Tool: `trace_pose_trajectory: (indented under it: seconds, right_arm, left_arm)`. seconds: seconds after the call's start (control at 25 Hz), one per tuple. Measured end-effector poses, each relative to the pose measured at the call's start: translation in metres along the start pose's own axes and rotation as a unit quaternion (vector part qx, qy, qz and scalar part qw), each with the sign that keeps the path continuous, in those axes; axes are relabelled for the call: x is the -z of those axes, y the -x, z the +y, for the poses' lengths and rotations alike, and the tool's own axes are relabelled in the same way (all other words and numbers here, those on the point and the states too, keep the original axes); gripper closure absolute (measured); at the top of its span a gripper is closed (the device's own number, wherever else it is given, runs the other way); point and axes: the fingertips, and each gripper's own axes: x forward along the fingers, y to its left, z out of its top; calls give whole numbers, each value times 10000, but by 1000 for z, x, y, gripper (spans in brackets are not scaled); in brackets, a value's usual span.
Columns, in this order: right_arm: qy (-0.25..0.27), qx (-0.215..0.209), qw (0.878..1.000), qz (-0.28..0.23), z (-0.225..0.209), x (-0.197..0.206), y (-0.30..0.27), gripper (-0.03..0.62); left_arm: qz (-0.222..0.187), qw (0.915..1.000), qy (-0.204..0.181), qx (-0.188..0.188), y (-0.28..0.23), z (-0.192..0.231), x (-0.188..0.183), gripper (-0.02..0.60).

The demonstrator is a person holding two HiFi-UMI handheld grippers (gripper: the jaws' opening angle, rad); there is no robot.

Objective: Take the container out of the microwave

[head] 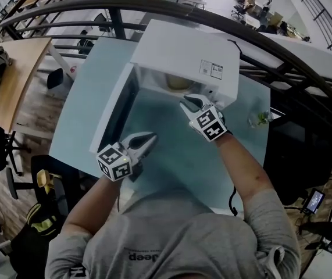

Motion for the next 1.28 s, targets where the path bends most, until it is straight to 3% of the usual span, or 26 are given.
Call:
trace_pose_trajectory:
  seconds: [0.68, 1.28]
  right_arm:
    - [1289, 205, 9836, 1248, -31, 52, -108, 484]
    - [1856, 265, 9670, 1726, -36, 68, -138, 482]
  left_arm:
    - [242, 9993, 248, 167, 3, 26, 18, 555]
    - [191, 9989, 379, 214, 1, 36, 17, 555]
